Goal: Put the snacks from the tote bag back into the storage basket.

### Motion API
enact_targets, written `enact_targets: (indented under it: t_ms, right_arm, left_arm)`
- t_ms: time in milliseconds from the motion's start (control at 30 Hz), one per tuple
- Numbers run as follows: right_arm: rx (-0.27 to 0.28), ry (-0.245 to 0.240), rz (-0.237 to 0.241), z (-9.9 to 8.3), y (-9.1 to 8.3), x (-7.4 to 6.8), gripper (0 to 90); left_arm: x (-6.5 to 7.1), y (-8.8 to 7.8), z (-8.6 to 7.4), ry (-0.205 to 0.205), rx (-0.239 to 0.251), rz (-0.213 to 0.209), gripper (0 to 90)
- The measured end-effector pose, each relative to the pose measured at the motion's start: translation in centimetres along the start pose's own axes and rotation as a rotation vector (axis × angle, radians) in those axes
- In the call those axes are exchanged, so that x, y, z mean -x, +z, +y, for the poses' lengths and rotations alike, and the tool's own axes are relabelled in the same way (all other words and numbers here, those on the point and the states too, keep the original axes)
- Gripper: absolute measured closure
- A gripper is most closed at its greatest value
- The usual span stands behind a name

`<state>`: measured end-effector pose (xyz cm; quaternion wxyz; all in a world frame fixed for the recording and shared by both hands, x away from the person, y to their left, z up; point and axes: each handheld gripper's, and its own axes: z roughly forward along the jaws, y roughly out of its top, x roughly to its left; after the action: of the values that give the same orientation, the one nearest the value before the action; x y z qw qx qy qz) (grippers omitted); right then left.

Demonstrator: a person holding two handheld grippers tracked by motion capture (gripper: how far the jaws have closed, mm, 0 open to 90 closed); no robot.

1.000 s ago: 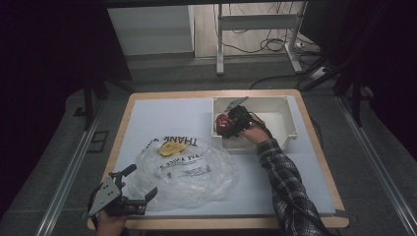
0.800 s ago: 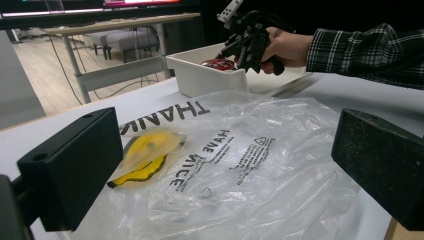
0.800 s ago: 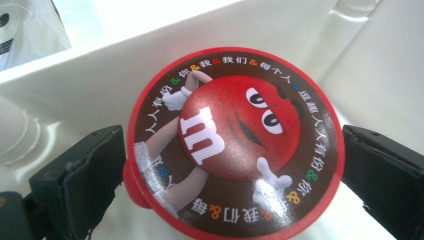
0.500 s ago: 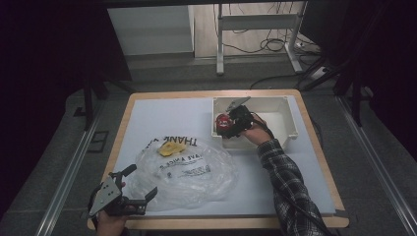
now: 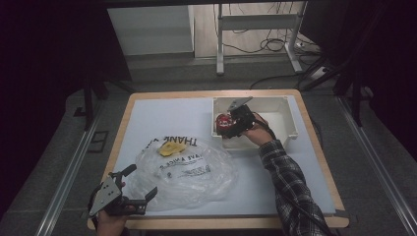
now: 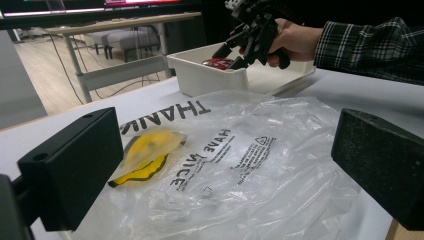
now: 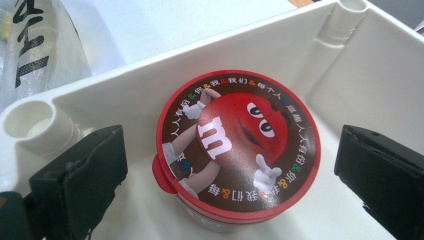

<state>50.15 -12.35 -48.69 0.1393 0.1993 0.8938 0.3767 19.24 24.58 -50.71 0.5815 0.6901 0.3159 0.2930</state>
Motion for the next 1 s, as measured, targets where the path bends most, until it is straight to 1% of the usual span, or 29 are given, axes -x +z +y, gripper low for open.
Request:
enact_targets:
  t_ms: [467,733,1000]
  right_arm:
    - [0.035,0.005,-0.004,0.1,-0.8,0.0,0.6]
    - [0.052,-0.002,-0.004,0.3,-1.4,-0.3,0.4]
    - [0.065,0.005,-0.005,0.4,-2.0,-0.5,0.2]
  left_arm:
    - [0.0,0.0,0.0,-0.001,-0.001,0.001,0.2]
    - [0.0,0.0,0.0,0.001,-0.001,0.001,0.2]
    - [0.0,0.0,0.0,0.003,-0.003,0.002,0.2]
